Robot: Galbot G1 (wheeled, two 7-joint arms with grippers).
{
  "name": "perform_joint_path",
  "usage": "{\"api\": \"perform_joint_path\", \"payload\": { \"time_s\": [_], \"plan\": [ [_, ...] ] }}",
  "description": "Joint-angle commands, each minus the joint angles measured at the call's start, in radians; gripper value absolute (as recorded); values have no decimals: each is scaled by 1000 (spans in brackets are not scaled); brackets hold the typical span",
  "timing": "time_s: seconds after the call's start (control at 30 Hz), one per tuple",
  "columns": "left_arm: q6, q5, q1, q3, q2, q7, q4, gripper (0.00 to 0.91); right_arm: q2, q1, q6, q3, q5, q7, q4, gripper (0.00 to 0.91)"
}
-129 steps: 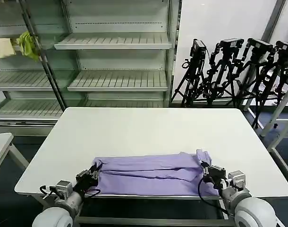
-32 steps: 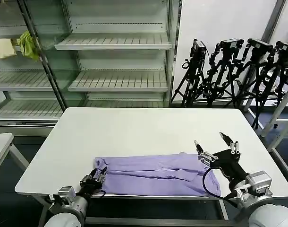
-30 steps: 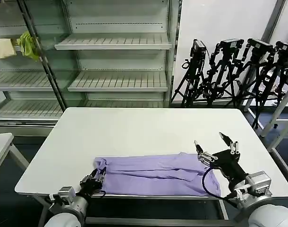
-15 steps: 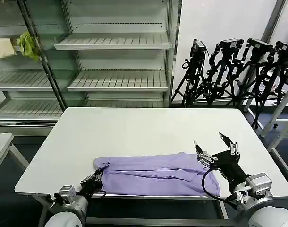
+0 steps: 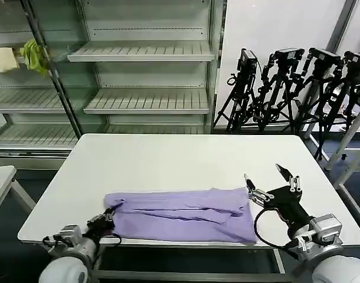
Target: Fold and organize the clothes.
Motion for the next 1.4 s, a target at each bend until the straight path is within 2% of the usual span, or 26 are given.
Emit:
{"api": "perform_joint_path", "payload": {
  "time_s": [0.03, 0.3, 0.43, 0.7, 1.0, 1.4],
  "plan": [
    [-1, -45, -5, -150, 143, 2, 13, 10, 5, 7, 1, -9, -1, 0, -9, 907],
    [0, -64, 2, -195, 243, -8, -33, 10, 9, 23, 3, -17, -1, -2, -23, 907],
    [1, -87, -1, -173, 239, -22, -85, 10, 13, 22, 3, -18, -2, -2, -26, 907],
    [2, -92, -37, 17, 133, -52, -167, 10, 20, 8, -7, -8, -9, 1, -15, 907],
    [2, -61, -111, 207, 16, -66, -143, 10, 40, -40, -9, 12, -36, 0, 9, 907],
    [1, 4, -168, 351, -126, -67, -102, 10, 59, -63, -8, 26, -52, 0, 7, 907]
  ]
}}
